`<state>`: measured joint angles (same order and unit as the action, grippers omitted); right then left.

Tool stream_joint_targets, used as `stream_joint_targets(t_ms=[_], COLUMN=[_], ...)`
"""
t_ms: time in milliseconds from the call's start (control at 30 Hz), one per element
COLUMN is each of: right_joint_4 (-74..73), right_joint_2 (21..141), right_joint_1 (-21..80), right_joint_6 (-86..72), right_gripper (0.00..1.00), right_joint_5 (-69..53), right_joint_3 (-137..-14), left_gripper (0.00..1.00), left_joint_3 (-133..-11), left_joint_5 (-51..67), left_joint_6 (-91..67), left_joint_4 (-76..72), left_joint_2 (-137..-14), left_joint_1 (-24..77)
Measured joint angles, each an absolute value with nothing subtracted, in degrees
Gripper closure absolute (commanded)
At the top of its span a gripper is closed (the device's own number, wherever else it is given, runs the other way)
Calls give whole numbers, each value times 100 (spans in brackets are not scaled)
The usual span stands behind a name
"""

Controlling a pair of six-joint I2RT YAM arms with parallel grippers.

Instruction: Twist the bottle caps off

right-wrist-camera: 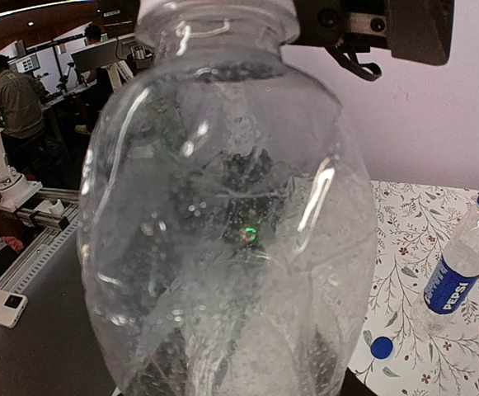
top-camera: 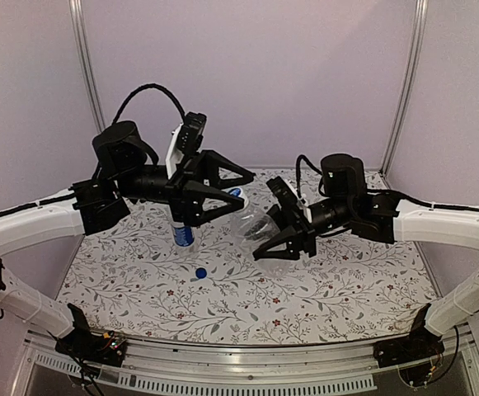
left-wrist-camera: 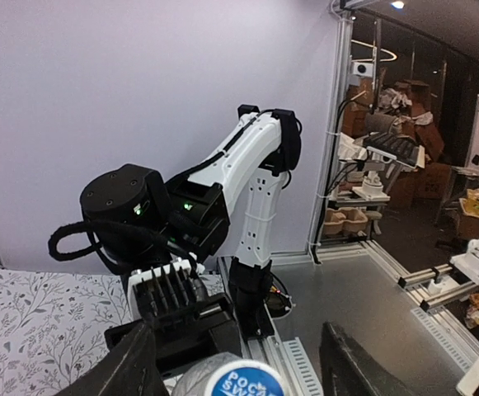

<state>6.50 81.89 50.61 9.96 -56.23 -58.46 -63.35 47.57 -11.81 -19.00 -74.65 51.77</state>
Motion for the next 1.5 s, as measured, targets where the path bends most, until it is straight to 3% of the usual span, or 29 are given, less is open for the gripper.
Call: stream_joint_targets(t_ms=[200, 533, 800, 1133, 1400, 1500], right_joint_4=[648, 648, 650, 709, 657, 552], right_joint_2=[8193, 8195, 8195, 8128, 8040, 8058], right_joint_1=[5061, 5061, 5061, 5054, 5057, 5057], right_joint_6=[996, 996, 904, 781, 679, 668], right_gripper=[74, 74, 75, 75, 75, 75], right_joint_5=[-5723, -5756, -5697, -4792, -3417, -3063], right_joint_3=[-5876, -5876, -5876, -5874, -5874, -5881], left_gripper=[50, 67, 100, 100, 100, 93], left_joint_3=[-6335, -6335, -6335, -6077, -6029, -6145], left_joint_5=[4969, 5168, 5144, 4241, 1831, 869], left_joint_6=[-1160, -1251, -1129, -1409, -2215, -2571], left_joint_4=[-1929, -2102, -2145, -2132, -1662, -1258], left_joint_2=[-7623, -7625, -7625, -7373, -7199, -7212], left_joint_1=[5172, 5166, 5133, 5105, 5358, 5557])
